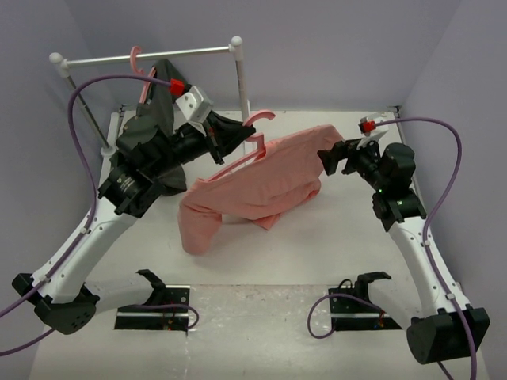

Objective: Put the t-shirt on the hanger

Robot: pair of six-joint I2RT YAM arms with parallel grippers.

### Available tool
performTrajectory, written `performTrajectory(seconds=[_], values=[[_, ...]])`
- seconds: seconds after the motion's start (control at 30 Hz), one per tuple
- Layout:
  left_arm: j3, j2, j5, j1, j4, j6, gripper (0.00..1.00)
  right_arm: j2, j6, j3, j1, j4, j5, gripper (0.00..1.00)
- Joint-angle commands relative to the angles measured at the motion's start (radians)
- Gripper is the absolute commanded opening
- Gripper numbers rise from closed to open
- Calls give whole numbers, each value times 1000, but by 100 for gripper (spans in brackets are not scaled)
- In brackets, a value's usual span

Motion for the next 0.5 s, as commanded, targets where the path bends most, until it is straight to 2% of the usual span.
performTrajectory(seconds=[0.0, 0.03, 0.1, 0.13, 0.17, 0.2, 0.23, 0.3, 0.4, 0.47], values=[[69, -40, 79, 3, 36, -23, 0, 39, -27, 7, 0, 152, -152, 93], [71, -42, 84, 3, 34, -23, 0, 45, -30, 5, 0, 171, -156, 92], [79, -44, 93, 4, 27, -19, 0, 66, -39, 1, -1, 197, -159, 75], [82, -47, 93, 4, 21, -16, 0, 76, -47, 4, -1, 203, -159, 61], [84, -51, 88, 4, 16, -13, 0, 88, -55, 12, -1, 206, -158, 41], [84, -58, 67, 4, 14, -12, 0, 101, -62, 28, -1, 198, -153, 13], [87, -66, 48, 4, 10, -11, 0, 110, -60, 43, -1, 149, -142, 1], [91, -71, -23, 4, -1, -10, 0, 125, -58, 58, -2, 112, -54, 0], [106, -84, -107, 4, -15, -2, 0, 127, -17, 40, -6, 107, 172, 0], [110, -90, -126, 4, -13, 0, 0, 129, 1, 35, -14, 99, 200, 0]])
